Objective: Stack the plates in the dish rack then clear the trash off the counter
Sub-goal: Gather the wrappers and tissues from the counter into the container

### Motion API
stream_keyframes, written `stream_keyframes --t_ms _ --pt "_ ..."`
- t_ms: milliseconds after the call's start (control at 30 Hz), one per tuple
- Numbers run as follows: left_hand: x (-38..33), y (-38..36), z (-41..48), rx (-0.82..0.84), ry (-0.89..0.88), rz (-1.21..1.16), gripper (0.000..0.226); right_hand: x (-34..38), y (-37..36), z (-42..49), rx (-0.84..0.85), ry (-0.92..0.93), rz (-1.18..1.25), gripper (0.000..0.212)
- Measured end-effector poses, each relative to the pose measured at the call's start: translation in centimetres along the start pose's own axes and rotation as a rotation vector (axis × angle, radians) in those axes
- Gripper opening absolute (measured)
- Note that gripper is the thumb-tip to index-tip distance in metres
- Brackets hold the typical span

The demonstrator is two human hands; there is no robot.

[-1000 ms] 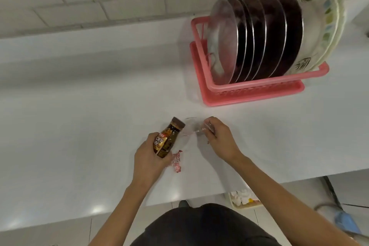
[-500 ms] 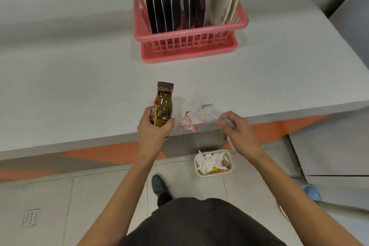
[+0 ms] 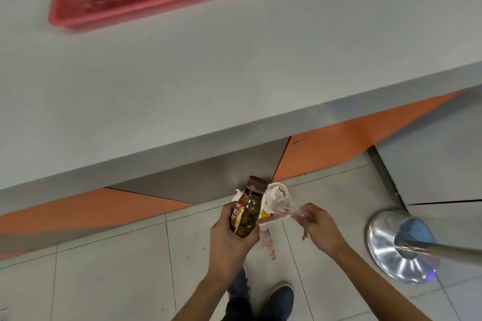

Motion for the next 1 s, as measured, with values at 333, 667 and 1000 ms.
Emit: stream_keyframes --t_ms 333,667,1000 --pt "26.8 -10.8 22.1 0.235 -0.195 0.683 0.061 -9.9 -16.9 23.2 -0.036 0.373 -0.597 0.049" --pt "40.0 -13.6 25.6 0.326 -0.203 1.074 0.060 -16.2 -25.2 29.5 0.002 0.400 -0.766 0.044" --pt "38.1 -14.0 26.2 0.367 -0.084 1.159 0.065 -15.3 -11.2 21.4 -0.378 0.416 0.223 0.013"
Point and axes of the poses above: each hand's wrist, its own z-axis towards the middle knuckle, its own y-axis out of the back of the hand, x = y × z, the point moved 9 cm from there along z, towards the middle knuckle, and after that the axes turned 11 degrees about -z, right-handed, at the moved point
